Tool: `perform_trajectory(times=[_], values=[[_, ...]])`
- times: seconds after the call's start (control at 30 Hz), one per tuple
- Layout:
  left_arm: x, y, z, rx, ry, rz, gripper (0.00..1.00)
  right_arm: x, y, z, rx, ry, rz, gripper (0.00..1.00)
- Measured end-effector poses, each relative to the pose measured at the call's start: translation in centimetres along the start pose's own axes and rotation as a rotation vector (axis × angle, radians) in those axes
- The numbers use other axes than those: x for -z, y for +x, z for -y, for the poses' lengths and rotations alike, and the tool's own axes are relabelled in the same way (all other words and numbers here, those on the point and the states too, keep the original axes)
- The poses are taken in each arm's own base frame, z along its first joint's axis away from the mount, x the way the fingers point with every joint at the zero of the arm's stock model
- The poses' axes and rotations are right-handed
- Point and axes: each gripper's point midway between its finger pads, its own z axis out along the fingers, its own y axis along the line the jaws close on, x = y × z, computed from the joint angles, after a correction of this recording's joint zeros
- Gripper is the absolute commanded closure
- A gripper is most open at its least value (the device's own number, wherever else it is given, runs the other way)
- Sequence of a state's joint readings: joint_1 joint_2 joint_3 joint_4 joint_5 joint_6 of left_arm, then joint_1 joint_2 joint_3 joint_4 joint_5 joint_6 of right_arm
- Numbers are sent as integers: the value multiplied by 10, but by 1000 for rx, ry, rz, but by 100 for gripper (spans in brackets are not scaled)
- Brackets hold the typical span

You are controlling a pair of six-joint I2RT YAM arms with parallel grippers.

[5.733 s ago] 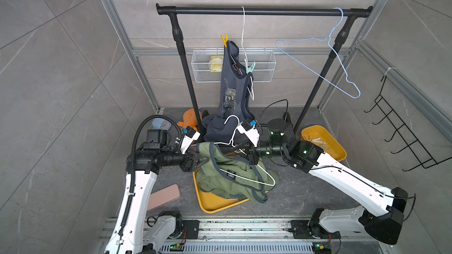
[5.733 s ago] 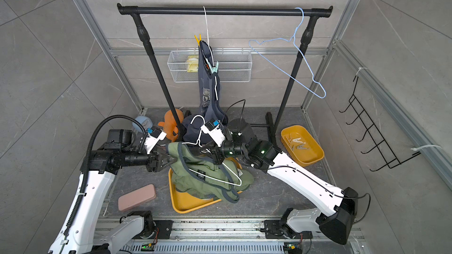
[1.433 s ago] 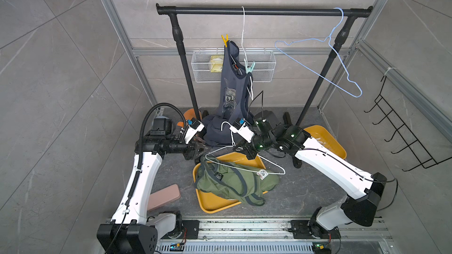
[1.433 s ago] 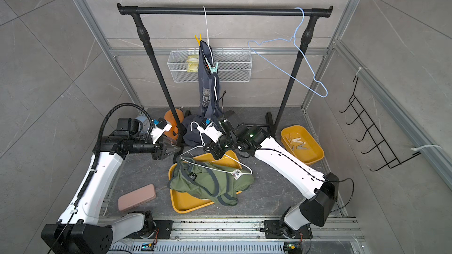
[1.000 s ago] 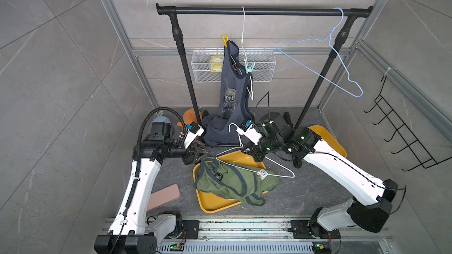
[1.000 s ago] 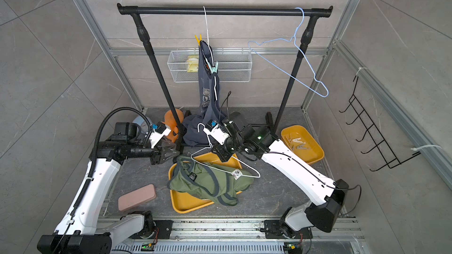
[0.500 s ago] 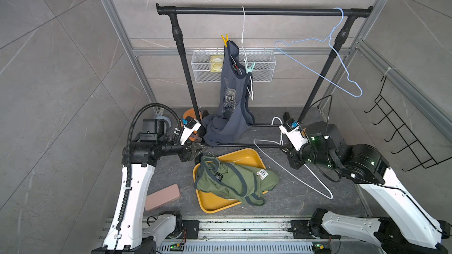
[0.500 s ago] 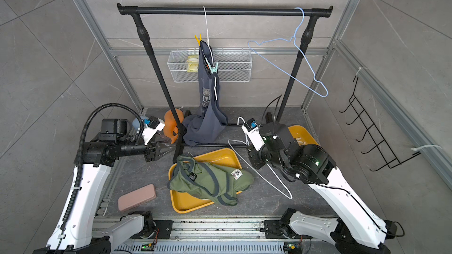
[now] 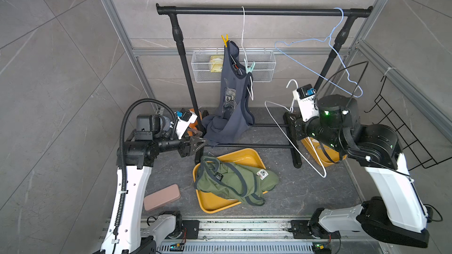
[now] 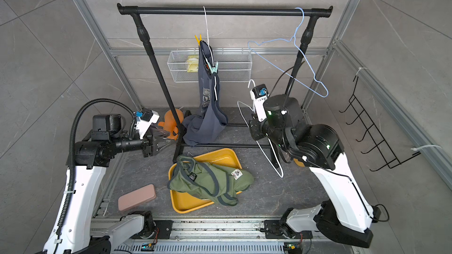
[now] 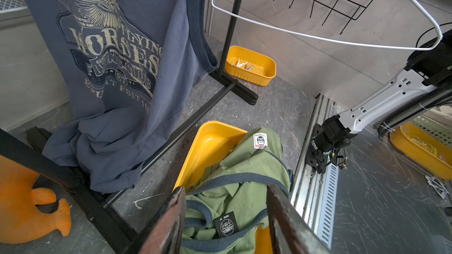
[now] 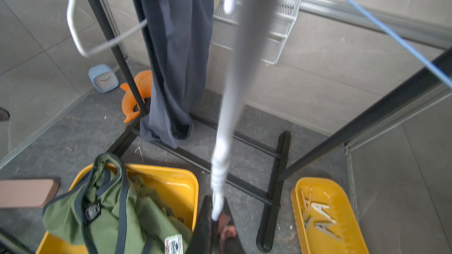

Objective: Remove the clothespins securing tank tops to the hanger
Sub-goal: Place the hanger on the clothesline.

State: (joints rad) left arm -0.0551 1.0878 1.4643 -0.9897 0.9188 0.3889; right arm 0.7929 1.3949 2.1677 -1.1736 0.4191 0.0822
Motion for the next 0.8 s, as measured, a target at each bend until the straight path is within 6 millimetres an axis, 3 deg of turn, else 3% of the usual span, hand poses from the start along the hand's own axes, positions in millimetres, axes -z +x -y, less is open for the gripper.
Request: perform_trajectory(times=[0.2, 0.33, 0.47, 0.57, 0.7, 0.8], values=[[-9, -2, -7, 17, 16, -3, 46, -19, -51, 22, -45, 80, 107, 100], [-15, -2, -4, -13, 41, -8, 46, -24, -57, 40, -63, 119, 121, 100], [-16, -11, 9, -85, 79, -25, 46, -23, -34, 32, -32, 71, 54, 100], [-15, -22, 25, -168, 121, -23, 46, -12, -5, 21, -9, -15, -23, 100], [-13, -29, 60, -267, 212, -37, 38, 28, 38, -2, 5, -216, -98, 100], [-13, -35, 83, -327, 278, -42, 30, 66, 55, -27, 11, -414, -98, 100]])
